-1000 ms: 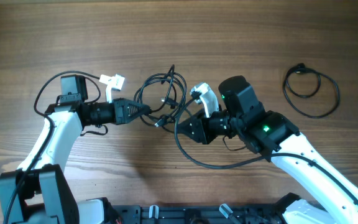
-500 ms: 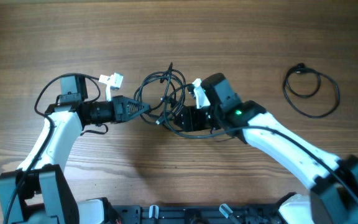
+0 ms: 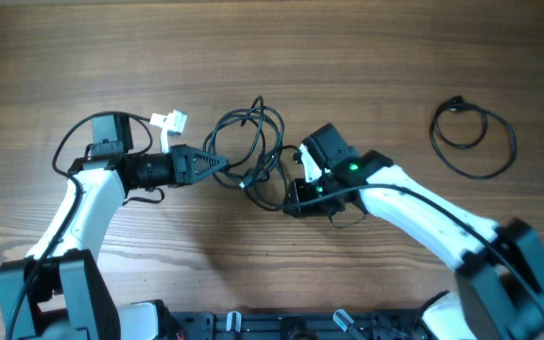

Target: Untangle cables

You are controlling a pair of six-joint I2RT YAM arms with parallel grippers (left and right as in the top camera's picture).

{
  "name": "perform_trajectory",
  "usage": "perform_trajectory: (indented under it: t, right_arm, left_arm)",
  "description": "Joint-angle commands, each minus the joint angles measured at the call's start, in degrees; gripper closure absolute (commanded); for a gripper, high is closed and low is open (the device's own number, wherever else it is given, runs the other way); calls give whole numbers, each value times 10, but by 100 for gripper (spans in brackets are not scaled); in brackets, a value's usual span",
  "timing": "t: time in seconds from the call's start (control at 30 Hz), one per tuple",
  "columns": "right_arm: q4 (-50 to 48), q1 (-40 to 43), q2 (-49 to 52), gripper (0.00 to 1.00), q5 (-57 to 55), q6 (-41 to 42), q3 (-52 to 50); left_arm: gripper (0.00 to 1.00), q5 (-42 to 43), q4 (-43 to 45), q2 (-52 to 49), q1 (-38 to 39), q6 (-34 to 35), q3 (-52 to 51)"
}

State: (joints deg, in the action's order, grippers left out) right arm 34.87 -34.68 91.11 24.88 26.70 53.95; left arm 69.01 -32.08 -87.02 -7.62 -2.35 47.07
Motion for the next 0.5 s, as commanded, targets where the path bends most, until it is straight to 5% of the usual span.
perform_trajectory:
  t: [0.0,0.17,0.27,0.47]
  right_arm:
    - [3,2,-113,55,25,-42,46]
    - [-14,2,-231,41,-41,-40,47]
    - [-16,1,-241,42,-40,-45,47]
    - [-16,1,-193,50,41,-151,47]
  left_arm:
    - [96,3,2,-1,0,2,0]
    - [96,-1,0,-1,0,-3,0]
    - [96,2,-20,-1,12,-72,0]
    - [96,10,0,-1,67,-80,0]
